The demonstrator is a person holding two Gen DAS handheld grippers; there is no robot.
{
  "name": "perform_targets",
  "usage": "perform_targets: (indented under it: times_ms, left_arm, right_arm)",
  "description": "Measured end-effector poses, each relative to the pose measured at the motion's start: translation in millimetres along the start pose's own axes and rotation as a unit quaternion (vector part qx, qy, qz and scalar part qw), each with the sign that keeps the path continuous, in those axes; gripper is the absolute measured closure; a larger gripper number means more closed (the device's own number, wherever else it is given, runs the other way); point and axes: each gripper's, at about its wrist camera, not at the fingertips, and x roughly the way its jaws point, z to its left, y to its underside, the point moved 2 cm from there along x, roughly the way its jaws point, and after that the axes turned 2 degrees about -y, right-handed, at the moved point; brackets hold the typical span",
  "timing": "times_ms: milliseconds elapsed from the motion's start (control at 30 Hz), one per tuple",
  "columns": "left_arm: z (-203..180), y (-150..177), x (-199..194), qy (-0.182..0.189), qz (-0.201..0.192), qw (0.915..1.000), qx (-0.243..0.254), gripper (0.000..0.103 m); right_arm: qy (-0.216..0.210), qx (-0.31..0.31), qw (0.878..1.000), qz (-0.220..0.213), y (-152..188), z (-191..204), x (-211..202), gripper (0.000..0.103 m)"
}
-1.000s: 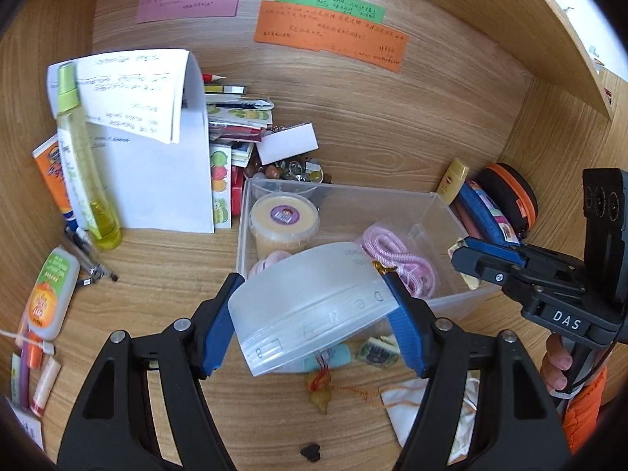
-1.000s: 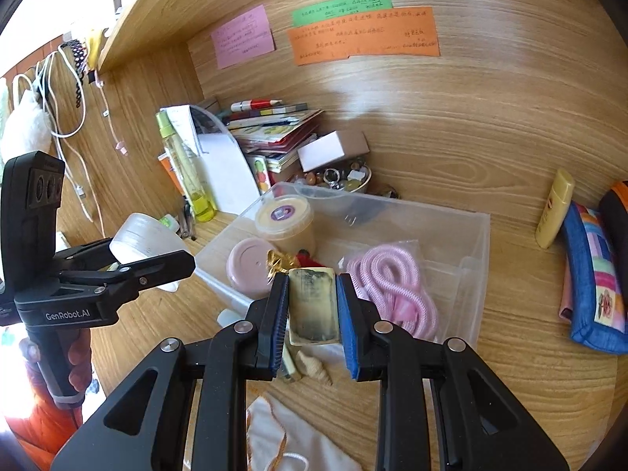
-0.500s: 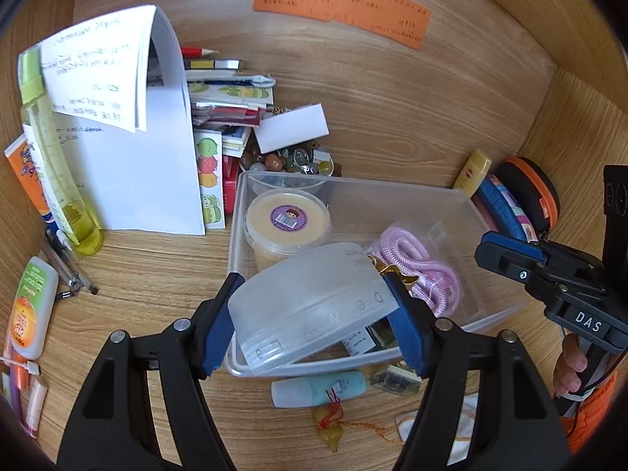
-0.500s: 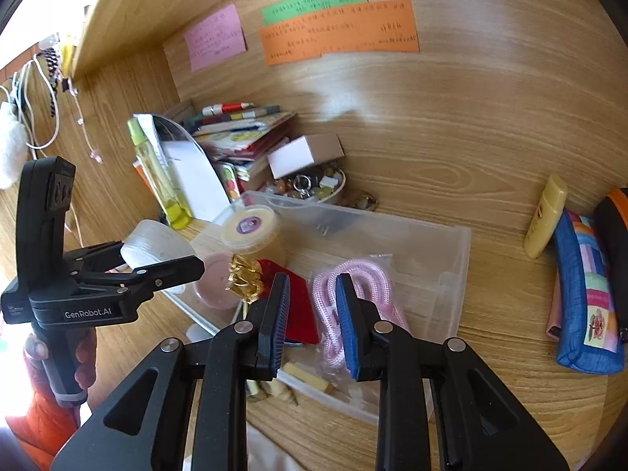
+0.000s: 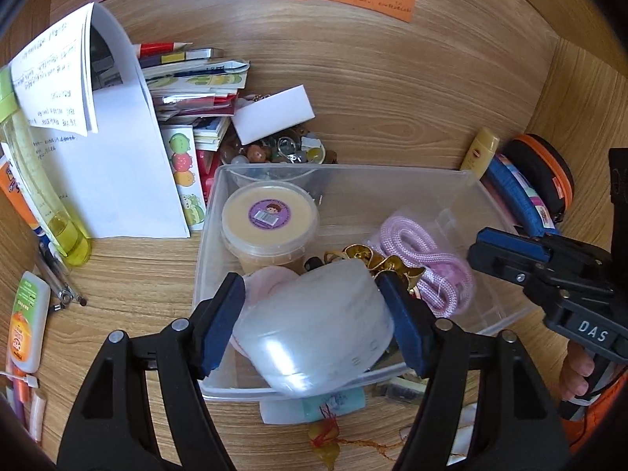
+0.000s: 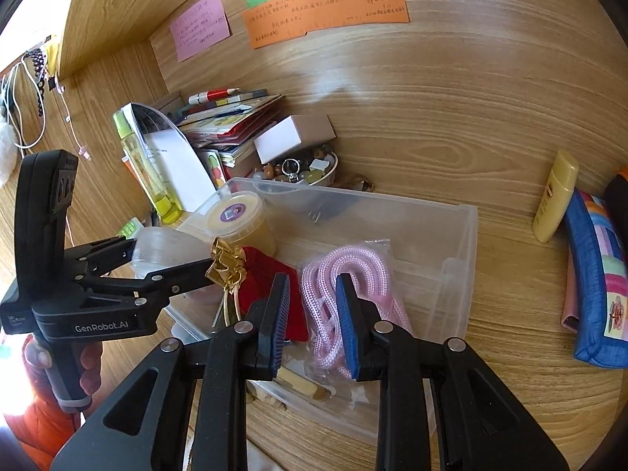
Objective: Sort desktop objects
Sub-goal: 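Carry the white container and gold tag into the clear box and open both tools, then lift both open tools up out of the clear box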
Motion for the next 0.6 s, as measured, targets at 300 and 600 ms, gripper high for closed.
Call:
perform_targets:
  times_ms: [300, 600]
  left_arm:
    - [-14, 3, -11, -0.018, -0.009, 0.9993, 0.031, 0.032]
    - [-5, 10, -40, -0.012, -0.028, 0.9995, 0.009, 0.007]
  right_arm:
    - [0.007, -0.015, 1.0, 0.004, 1, 7, -1, 0.074]
    - [0.016, -0.023, 0.999, -0.024, -1, 21, -28, 0.036]
